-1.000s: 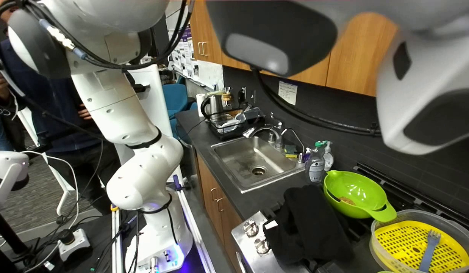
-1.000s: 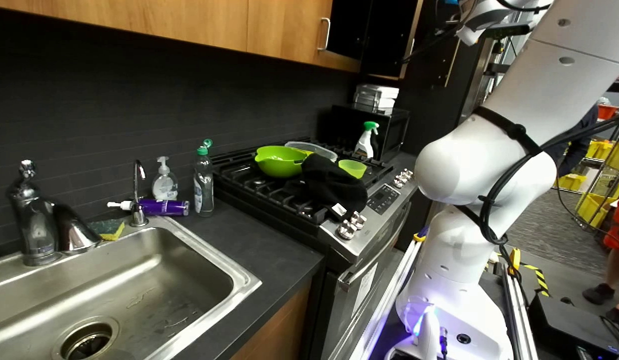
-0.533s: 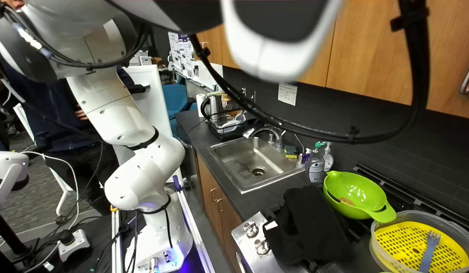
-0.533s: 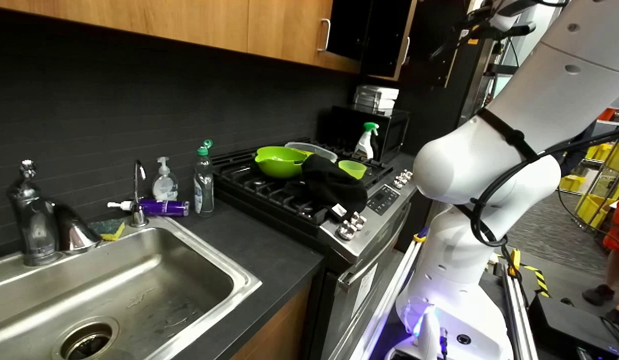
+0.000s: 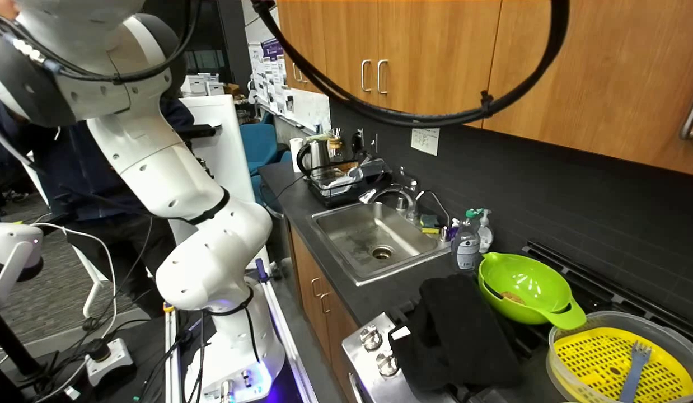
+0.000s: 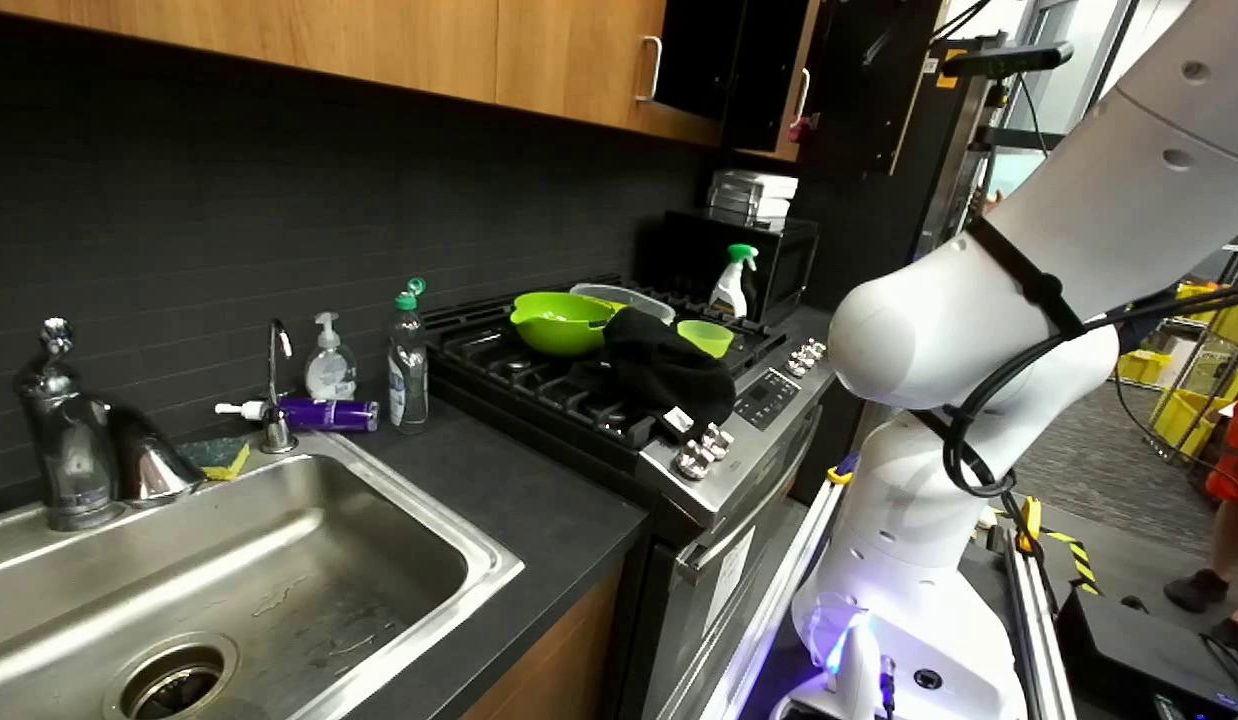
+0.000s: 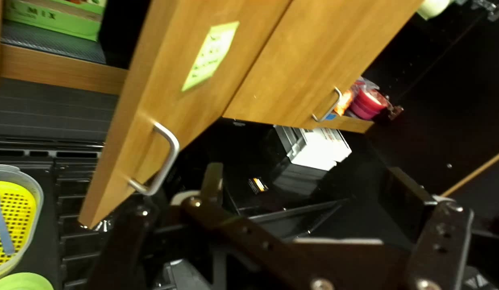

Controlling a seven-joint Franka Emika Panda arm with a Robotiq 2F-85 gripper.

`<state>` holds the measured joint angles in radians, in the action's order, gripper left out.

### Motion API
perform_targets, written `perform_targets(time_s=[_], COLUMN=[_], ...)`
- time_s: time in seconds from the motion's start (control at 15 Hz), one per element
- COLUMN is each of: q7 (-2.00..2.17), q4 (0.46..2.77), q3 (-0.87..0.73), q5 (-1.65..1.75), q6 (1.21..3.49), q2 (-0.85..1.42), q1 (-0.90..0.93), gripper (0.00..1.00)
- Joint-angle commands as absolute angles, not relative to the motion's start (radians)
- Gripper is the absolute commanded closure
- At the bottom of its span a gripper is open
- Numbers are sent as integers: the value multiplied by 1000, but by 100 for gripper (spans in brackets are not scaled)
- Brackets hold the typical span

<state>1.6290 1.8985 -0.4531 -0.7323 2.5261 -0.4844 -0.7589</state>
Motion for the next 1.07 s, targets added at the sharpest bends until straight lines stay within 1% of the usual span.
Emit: perform_targets(time_s=[0.0,0.47,1.0], q7=[1649,1649,1640], q4=[1880,1881,1889], q3=[-446,-450,-455], q5=[-732,-727,-736], q6=[2434,2320,2232], q2=[-541,-623,-657], q1=[-703,-632,-568], gripper=[0,0,0])
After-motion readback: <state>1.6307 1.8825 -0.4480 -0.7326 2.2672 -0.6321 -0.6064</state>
